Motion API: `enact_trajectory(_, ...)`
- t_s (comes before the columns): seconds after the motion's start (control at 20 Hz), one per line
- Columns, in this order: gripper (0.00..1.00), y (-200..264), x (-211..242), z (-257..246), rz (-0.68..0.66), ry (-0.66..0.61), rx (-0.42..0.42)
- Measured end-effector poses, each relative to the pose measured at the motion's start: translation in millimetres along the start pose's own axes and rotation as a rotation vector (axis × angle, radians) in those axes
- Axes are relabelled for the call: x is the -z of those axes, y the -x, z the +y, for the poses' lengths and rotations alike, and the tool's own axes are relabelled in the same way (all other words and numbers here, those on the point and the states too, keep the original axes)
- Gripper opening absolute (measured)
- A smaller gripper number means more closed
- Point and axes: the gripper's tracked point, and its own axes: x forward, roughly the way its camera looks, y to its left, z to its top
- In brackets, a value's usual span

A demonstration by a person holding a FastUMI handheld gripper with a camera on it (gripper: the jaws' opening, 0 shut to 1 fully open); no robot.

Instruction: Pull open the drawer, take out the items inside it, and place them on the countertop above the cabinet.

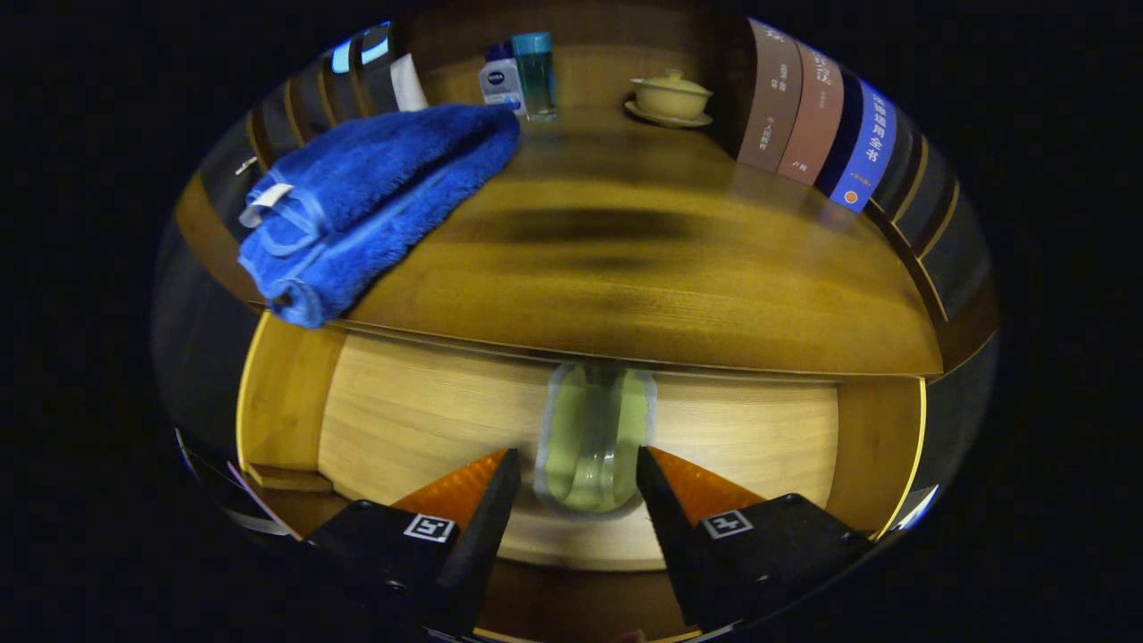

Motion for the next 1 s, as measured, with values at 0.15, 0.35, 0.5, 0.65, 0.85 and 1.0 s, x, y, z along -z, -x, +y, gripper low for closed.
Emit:
enact_trajectory(0.15,0.76,-11.6,-1.9,-8.0,0.005,0.033,0.060)
enact_trajectory(0.35,0.24,-8.7,-3.8,-9.8,0.001,0.017,0.064)
enact_trajectory(0.5,0.18,-3.1,-2.9,-4.0,0.008,-0.041,0.014)
enact_trajectory(0.65,0.16,15.5,3.0,0.8,0.027,-0.062,-0.028)
enact_trajectory(0.85,0.16,60.8,-1.9,17.8,0.006,-0.043,-0.107)
enact_trajectory(1.0,0.16,100.3,-10.5,26.8,-0.025,-0.023,-0.157)
